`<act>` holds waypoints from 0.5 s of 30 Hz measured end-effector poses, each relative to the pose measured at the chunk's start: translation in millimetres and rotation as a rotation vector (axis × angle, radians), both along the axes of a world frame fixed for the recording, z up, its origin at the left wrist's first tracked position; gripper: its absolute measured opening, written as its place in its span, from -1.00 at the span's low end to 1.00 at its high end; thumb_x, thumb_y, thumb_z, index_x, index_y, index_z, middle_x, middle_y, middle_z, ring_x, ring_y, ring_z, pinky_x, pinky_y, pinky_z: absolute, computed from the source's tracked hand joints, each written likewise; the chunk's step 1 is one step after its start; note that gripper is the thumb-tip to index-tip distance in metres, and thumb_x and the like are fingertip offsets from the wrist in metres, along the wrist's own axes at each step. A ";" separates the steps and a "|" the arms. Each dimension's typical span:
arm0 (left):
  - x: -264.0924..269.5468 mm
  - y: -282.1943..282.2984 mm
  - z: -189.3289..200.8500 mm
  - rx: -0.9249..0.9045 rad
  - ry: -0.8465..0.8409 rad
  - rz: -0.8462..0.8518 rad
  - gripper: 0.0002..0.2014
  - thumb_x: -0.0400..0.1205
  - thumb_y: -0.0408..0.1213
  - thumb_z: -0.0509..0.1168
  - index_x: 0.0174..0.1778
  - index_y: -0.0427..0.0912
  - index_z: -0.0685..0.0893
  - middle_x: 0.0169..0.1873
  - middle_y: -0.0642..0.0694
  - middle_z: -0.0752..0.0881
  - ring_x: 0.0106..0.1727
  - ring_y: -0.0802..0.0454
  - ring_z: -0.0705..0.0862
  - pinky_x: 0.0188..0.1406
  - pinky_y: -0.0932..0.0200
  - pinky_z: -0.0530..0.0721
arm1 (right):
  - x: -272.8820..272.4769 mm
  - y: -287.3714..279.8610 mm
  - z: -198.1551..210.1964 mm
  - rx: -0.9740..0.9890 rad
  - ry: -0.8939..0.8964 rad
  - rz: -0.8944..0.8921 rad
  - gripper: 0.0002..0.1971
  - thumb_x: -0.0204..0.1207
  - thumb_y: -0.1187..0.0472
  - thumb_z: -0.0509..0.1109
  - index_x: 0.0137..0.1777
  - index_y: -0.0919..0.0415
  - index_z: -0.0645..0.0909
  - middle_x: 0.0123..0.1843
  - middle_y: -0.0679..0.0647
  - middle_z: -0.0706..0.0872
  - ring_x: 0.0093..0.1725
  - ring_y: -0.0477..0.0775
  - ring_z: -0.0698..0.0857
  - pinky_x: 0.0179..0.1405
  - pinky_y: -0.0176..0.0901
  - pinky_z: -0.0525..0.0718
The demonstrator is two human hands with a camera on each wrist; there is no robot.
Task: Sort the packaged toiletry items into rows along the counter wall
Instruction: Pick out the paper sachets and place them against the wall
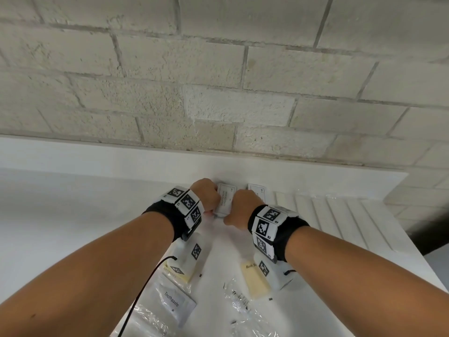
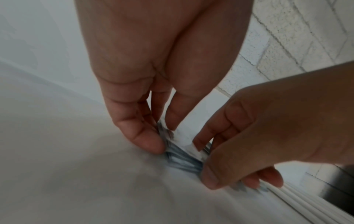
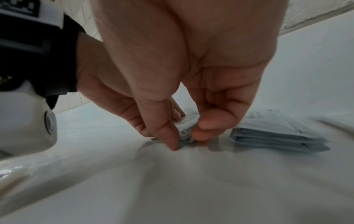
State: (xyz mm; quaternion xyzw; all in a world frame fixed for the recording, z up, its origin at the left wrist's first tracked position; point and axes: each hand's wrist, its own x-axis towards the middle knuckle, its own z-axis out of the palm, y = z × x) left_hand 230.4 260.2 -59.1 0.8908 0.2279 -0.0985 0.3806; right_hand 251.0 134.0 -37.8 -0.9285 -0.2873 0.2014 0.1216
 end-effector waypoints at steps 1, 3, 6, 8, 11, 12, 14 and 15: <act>-0.7 -0.3 0.0 -0.004 0.004 0.000 -0.69 0.64 -0.44 0.14 0.17 -0.47 0.70 0.07 -0.43 0.77 0.06 -0.34 0.78 0.06 -0.19 0.77 | -0.2 0.0 0.5 -0.001 0.002 -0.003 -0.69 0.40 0.16 0.51 0.09 0.29 0.64 -0.14 0.09 0.66 -0.03 0.14 0.76 -0.11 -0.14 0.72; -0.6 -0.5 -0.6 0.001 0.001 -0.003 -0.70 0.64 -0.45 0.14 0.15 -0.50 0.70 0.06 -0.44 0.76 0.07 -0.34 0.78 0.08 -0.19 0.76 | -0.3 0.3 1.2 -0.008 0.000 -0.006 -0.69 0.41 0.17 0.51 0.11 0.29 0.63 -0.12 0.12 0.69 -0.04 0.13 0.75 -0.10 -0.15 0.72; 0.8 -0.6 -1.5 0.007 0.016 0.006 -0.71 0.62 -0.46 0.15 0.14 -0.50 0.68 0.08 -0.44 0.76 0.08 -0.34 0.77 0.08 -0.18 0.77 | 0.0 0.7 1.3 -0.009 -0.011 -0.010 -0.69 0.42 0.19 0.51 0.10 0.30 0.63 -0.13 0.11 0.66 -0.09 0.12 0.72 -0.07 -0.14 0.71; 1.2 -1.3 0.1 0.014 0.036 0.001 -0.71 0.62 -0.46 0.16 0.18 -0.48 0.66 0.12 -0.41 0.75 0.11 -0.33 0.76 0.11 -0.15 0.76 | 0.0 1.1 0.9 -0.003 -0.020 -0.015 -0.69 0.42 0.19 0.50 0.11 0.31 0.62 -0.14 0.10 0.64 -0.14 0.10 0.66 -0.10 -0.15 0.69; 2.5 -1.4 0.5 -0.005 0.056 -0.018 -0.70 0.61 -0.48 0.15 0.19 -0.49 0.66 0.13 -0.41 0.74 0.12 -0.33 0.76 0.12 -0.17 0.76 | -0.2 0.6 -0.6 0.011 -0.025 -0.028 -0.68 0.42 0.19 0.50 0.12 0.31 0.62 -0.15 0.09 0.62 -0.17 0.10 0.63 -0.19 -0.18 0.63; 2.3 -1.5 0.8 -0.017 0.057 -0.021 -0.70 0.61 -0.48 0.15 0.18 -0.48 0.67 0.12 -0.42 0.74 0.10 -0.33 0.77 0.10 -0.18 0.76 | -0.1 0.8 -0.5 0.005 -0.025 -0.028 -0.68 0.42 0.18 0.50 0.11 0.31 0.62 -0.16 0.09 0.62 -0.17 0.10 0.63 -0.20 -0.19 0.62; 1.7 -0.6 0.1 -0.021 0.047 -0.020 -0.71 0.59 -0.46 0.17 0.16 -0.46 0.68 0.10 -0.41 0.74 0.08 -0.33 0.77 0.08 -0.19 0.77 | 0.0 1.7 -0.2 -0.017 -0.026 -0.021 -0.69 0.43 0.18 0.49 0.11 0.30 0.62 -0.14 0.09 0.62 -0.16 0.09 0.62 -0.18 -0.20 0.63; 1.3 -0.6 -0.2 -0.018 0.041 -0.023 -0.71 0.59 -0.45 0.18 0.15 -0.46 0.68 0.10 -0.40 0.74 0.07 -0.33 0.77 0.08 -0.19 0.77 | 0.3 2.5 0.1 -0.025 -0.028 -0.016 -0.70 0.44 0.18 0.48 0.12 0.30 0.61 -0.13 0.09 0.62 -0.15 0.09 0.62 -0.17 -0.20 0.63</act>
